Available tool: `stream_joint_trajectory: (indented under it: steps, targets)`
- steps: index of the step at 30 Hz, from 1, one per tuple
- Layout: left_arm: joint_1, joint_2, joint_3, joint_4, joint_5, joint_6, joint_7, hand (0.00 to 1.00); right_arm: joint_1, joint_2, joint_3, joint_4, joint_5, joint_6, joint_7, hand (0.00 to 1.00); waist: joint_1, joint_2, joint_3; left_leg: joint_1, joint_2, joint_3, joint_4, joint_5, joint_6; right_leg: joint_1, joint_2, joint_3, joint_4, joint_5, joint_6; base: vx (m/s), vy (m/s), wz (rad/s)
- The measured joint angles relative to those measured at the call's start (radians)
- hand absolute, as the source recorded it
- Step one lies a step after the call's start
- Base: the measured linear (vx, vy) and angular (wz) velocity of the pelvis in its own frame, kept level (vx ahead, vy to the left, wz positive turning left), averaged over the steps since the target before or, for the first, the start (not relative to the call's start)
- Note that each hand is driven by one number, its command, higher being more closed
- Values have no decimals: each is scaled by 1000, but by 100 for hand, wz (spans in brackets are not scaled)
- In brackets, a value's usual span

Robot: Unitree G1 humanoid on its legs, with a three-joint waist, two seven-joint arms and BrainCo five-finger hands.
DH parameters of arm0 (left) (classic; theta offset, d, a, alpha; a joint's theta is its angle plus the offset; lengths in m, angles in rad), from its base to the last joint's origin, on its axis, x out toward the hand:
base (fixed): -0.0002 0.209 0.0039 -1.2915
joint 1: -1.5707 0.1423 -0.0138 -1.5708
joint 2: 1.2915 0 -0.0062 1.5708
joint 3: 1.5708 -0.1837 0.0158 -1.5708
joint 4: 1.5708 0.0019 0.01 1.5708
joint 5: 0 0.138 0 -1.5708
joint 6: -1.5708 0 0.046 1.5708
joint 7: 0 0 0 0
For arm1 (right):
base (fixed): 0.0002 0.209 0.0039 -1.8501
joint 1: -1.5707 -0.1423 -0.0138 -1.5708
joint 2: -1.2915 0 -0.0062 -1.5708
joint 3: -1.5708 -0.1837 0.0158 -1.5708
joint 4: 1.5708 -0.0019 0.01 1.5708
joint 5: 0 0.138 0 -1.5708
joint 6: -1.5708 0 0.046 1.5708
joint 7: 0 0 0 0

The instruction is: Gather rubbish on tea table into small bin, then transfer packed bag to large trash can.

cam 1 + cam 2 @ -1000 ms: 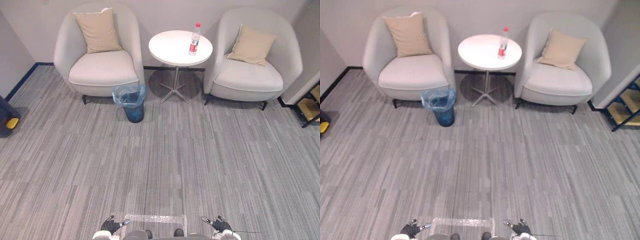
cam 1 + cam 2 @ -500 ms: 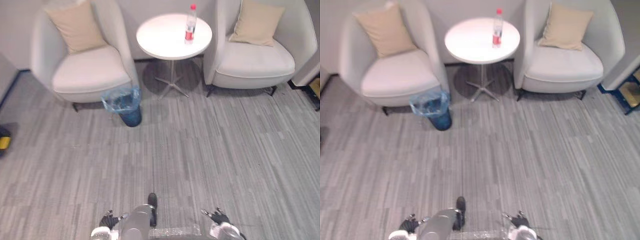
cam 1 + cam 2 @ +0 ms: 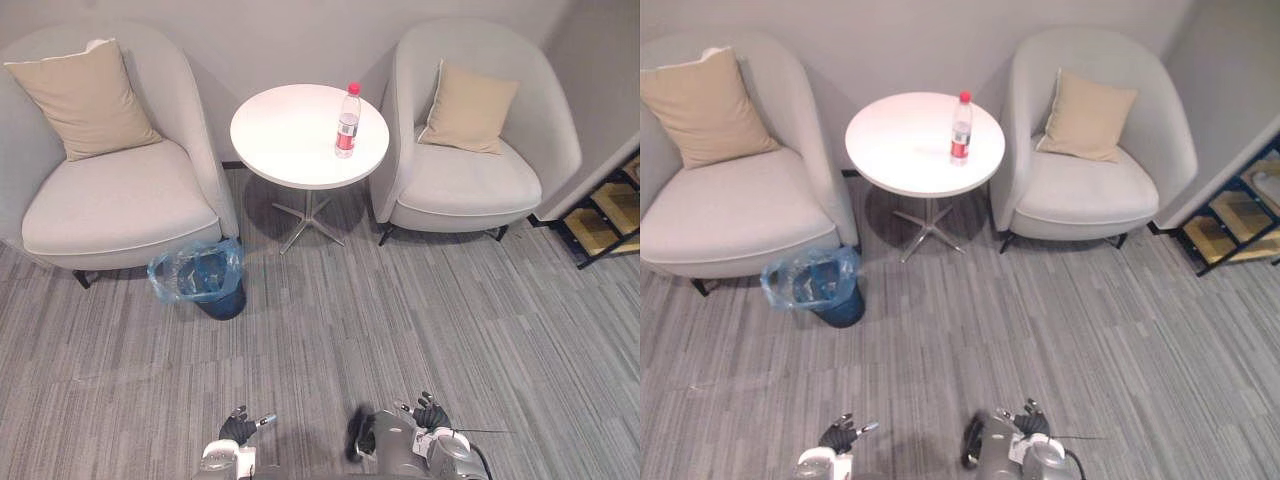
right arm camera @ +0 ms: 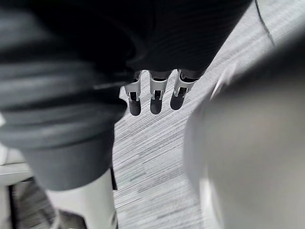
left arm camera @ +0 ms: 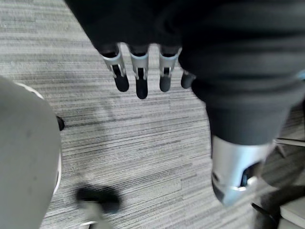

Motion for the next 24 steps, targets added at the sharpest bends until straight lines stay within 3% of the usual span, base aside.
stream_joint_trajectory:
  steps: [1,2,3,4,5,6,7,9,11,12,13,16,17,18,19,20,21,22,23,24]
  targets:
    - [-5,-23,28,3,0,0,1,0,2,-10,-3,0,1,0,-2,0,-4,34,-1,-84,32,-31,177,9,-14,34,31,-28,-31,-30,-9,338,-211,27]
    - [-7,-28,40,3,0,1,0,0,4,-7,-4,0,4,0,-2,0,-3,44,1,-120,45,-36,260,26,-38,51,40,-39,-38,-40,-17,510,-289,29]
    - [-3,-41,76,-16,0,3,-2,0,9,-5,5,-15,5,-1,-9,0,-1,56,14,-231,90,-60,520,102,-63,121,73,-61,-76,-63,-31,431,-187,27]
    - [-4,-42,88,-41,0,2,-3,0,14,0,11,-20,6,-1,-17,0,5,54,30,-308,130,-51,698,93,-68,195,94,-73,-104,-82,-44,435,-168,24]
    - [-4,-40,91,-54,-1,1,-2,0,15,5,11,-20,7,0,-20,0,10,47,35,-330,138,-39,736,88,-65,221,95,-84,-110,-88,-51,412,-160,26]
    - [-5,-27,90,-85,0,-3,-1,0,21,23,18,-20,7,0,-23,0,30,14,43,-398,146,5,777,71,-56,293,94,-91,-145,-109,-52,354,-167,23]
    - [-5,-27,87,-102,-1,-4,-2,0,22,37,17,-20,9,-1,-26,0,37,-5,41,-454,146,45,744,62,-46,336,94,-99,-186,-115,-44,327,-162,23]
    - [-11,-26,85,-113,-1,-4,-1,0,17,47,17,-20,18,0,-27,0,51,-8,36,-519,131,104,590,52,-33,386,94,-101,-243,-115,-29,337,-83,11]
    - [-17,-29,85,-112,-2,-5,1,0,6,49,16,-18,21,0,-27,0,56,-4,37,-537,71,114,352,64,-29,424,80,-99,-273,-122,-11,396,34,3]
    - [-17,-31,83,-109,-2,-4,2,0,0,48,8,-15,23,0,-27,0,58,-6,37,-517,17,106,138,122,-28,447,65,-92,-287,-132,5,1100,338,-32]
    - [-30,1,59,-90,0,-4,-3,0,-8,78,2,19,14,1,-26,0,79,-68,24,-445,-80,119,25,255,69,503,-8,8,-297,-146,61,1164,364,-37]
    - [-29,7,45,-74,-1,-3,-4,0,-20,86,-3,17,4,0,-22,0,86,-77,18,-394,-96,142,44,230,104,502,-34,42,-216,-135,72,558,174,-25]
    - [-29,11,32,-73,-1,-4,-3,0,-18,81,-3,20,2,-1,-20,0,87,-74,13,-371,-105,146,58,182,96,478,-40,59,-132,-115,102,244,90,-37]
    - [-29,7,30,-71,0,-4,-4,0,-17,76,-4,20,1,0,-19,0,87,-68,11,-360,-100,142,63,160,96,454,-41,69,-69,-118,107,247,136,-55]
    - [-28,-1,23,-65,0,-2,-4,0,-13,65,-4,15,-7,-1,-17,0,84,-34,6,-311,-86,143,43,95,106,364,-53,74,165,-120,121,173,104,-40]
    - [-30,18,-5,-45,7,2,-5,0,-8,74,-5,1,-25,5,-13,0,70,-56,23,-241,-109,142,13,65,94,224,-130,83,488,-83,118,305,81,-18]
    - [-28,34,-20,-30,13,4,-4,0,1,74,-2,-30,-35,2,-14,0,38,-70,16,-207,-117,143,9,53,95,160,-170,75,586,-136,97,196,3,9]
    - [-28,34,-20,-29,13,5,-4,0,2,74,-2,-31,-36,2,-14,0,37,-70,16,-204,-117,144,8,53,95,158,-172,72,588,-140,96,297,-42,22]
    - [-27,28,-17,-22,20,3,-4,0,26,70,-1,-27,-35,2,-13,0,32,-74,9,-151,-105,138,3,40,83,114,-175,35,518,-201,79,219,-34,15]
    - [-28,25,-12,-21,20,2,-4,0,23,69,-2,-27,-35,0,-13,0,31,-73,10,-139,-97,133,-2,37,79,90,-168,24,458,-212,84,374,-98,25]
